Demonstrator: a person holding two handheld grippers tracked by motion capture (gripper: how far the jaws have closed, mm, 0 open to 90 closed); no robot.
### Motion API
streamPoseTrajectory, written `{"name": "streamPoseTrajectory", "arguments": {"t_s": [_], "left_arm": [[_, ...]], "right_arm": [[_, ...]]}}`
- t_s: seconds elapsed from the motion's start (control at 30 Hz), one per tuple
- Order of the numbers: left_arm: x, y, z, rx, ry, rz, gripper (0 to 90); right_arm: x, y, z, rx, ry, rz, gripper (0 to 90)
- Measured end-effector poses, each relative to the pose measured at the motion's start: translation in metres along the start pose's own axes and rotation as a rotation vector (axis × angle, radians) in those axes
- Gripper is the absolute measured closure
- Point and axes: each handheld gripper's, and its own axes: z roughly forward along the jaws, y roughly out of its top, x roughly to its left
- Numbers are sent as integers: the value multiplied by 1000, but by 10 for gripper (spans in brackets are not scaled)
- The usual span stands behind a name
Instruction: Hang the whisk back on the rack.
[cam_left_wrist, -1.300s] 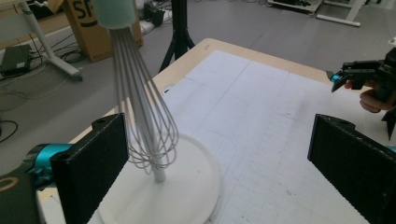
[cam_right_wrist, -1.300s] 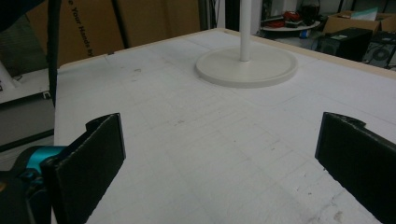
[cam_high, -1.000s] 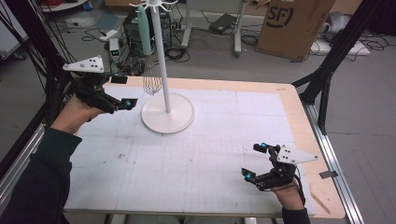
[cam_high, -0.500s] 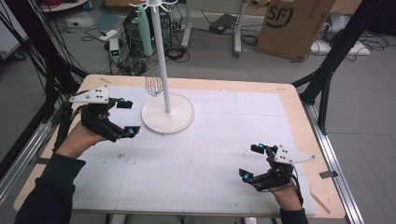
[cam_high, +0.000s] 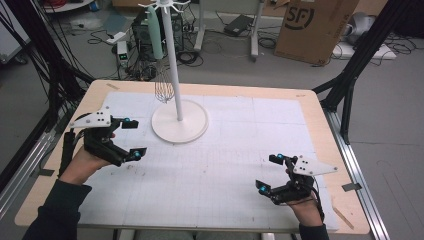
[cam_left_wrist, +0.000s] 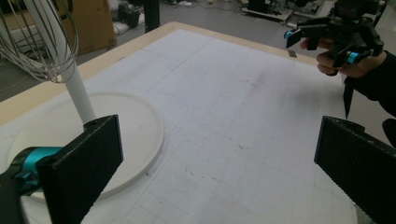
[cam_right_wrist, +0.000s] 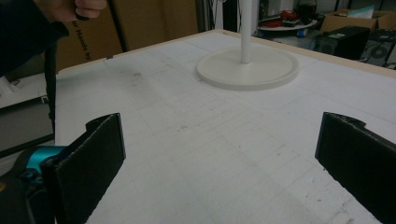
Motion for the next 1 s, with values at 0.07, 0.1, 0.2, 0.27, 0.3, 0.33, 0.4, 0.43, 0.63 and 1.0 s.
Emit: {"name": "streamPoseTrajectory", "arguments": {"t_s": [0.07,0.1,0.2,0.27,0.3,0.33,0.4,0.43,0.63,1.0], "left_arm": [[-2,-6,1,-1,1,-3,17],[-4,-8,1,5,4,1,17],[-9,-15,3,16,5,4,17],[-11,-18,3,17,3,4,17],[-12,-19,4,12,-2,1,17],[-13,-21,4,10,-3,-2,17],[-15,-25,4,6,0,-2,17],[-15,-27,5,0,-1,-5,17],[-19,-39,3,-21,-13,-6,17],[-25,-63,1,-57,-43,-24,17]], "right_arm": [[1,0,0,5,0,-1,5],[1,0,1,6,-1,-2,4],[1,0,0,0,-5,-4,5],[1,0,0,-4,-7,-1,5],[1,0,-1,-2,-7,6,4],[1,0,-1,-1,-8,5,5],[1,-1,0,-2,-10,3,5],[1,-1,0,1,-10,2,5],[1,-2,0,4,-10,6,5],[3,-4,2,14,-4,6,4]]}}
